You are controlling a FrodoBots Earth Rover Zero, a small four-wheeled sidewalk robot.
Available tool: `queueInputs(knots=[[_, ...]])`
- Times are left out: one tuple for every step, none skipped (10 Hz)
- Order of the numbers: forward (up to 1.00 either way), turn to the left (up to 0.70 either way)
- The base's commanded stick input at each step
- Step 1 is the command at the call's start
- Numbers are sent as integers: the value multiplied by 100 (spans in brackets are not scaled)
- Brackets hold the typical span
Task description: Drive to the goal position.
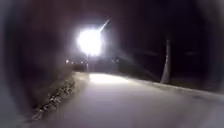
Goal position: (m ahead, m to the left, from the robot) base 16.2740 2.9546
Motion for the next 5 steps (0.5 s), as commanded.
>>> queueInputs(knots=[[70, 0], [70, 0], [70, 0], [70, 0], [70, 0]])
